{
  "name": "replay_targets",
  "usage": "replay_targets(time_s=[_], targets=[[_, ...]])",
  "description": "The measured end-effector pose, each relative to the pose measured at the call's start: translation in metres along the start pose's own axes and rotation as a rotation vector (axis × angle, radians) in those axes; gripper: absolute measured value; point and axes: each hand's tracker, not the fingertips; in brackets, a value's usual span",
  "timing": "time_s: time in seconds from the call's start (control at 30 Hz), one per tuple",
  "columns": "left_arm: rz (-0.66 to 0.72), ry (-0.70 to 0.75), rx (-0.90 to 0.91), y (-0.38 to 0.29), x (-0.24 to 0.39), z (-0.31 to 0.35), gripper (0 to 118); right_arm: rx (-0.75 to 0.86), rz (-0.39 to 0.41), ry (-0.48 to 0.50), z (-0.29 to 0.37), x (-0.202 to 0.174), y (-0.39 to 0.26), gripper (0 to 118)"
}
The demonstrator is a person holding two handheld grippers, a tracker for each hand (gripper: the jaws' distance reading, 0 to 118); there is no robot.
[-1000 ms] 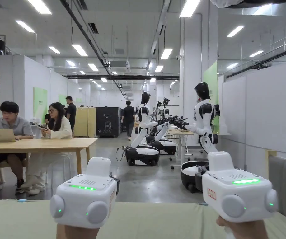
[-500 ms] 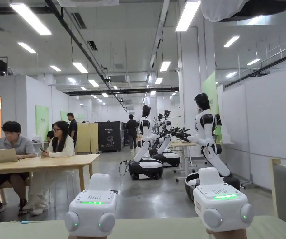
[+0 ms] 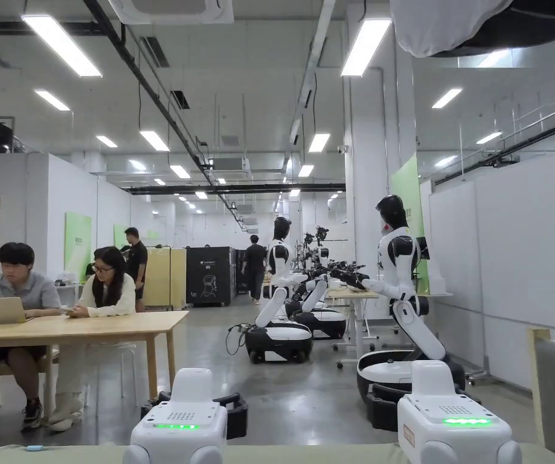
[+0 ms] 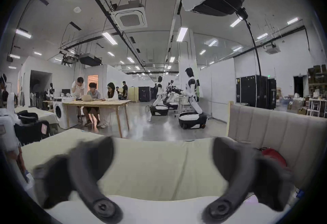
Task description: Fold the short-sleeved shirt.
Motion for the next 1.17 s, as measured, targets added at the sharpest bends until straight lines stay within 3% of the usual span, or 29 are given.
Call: replay_targets(time_s=[0.13, 0.27, 0.33, 0.43, 0.63, 0.73, 0.9, 1.0, 1.07, 1.17], targets=[[-0.089, 0.010, 0.036, 0.000, 0.003, 0.000, 118, 0.081, 0.038, -0.012, 0.010, -0.008, 0.000, 118], [-0.093, -0.005, 0.022, 0.007, 0.007, 0.007, 118, -0.006, 0.053, -0.068, -0.004, -0.016, 0.009, 118], [-0.068, -0.011, 0.037, 0.007, 0.003, 0.007, 118, -0.001, 0.041, -0.061, -0.004, -0.017, 0.013, 118], [-0.049, -0.005, 0.037, 0.011, -0.001, 0.008, 118, 0.060, 0.017, 0.022, 0.010, -0.018, 0.024, 118], [-0.023, 0.014, 0.016, 0.013, -0.010, 0.012, 118, 0.010, 0.015, -0.255, 0.019, -0.036, 0.034, 118], [-0.013, 0.023, 0.009, 0.013, -0.013, 0.013, 118, 0.000, 0.055, -0.315, 0.019, -0.046, 0.033, 118], [-0.012, 0.026, 0.014, 0.014, -0.016, 0.012, 118, 0.009, 0.005, -0.282, 0.019, -0.044, 0.027, 118], [-0.013, 0.027, 0.019, 0.015, -0.016, 0.014, 118, -0.115, -0.055, -0.264, 0.019, -0.044, 0.028, 118], [-0.009, 0.023, 0.016, 0.016, -0.015, 0.014, 118, -0.147, -0.055, -0.198, 0.012, -0.035, 0.026, 118], [0.010, 0.014, 0.005, 0.014, -0.016, 0.009, 118, -0.122, -0.032, -0.210, 0.003, -0.034, 0.021, 118]])
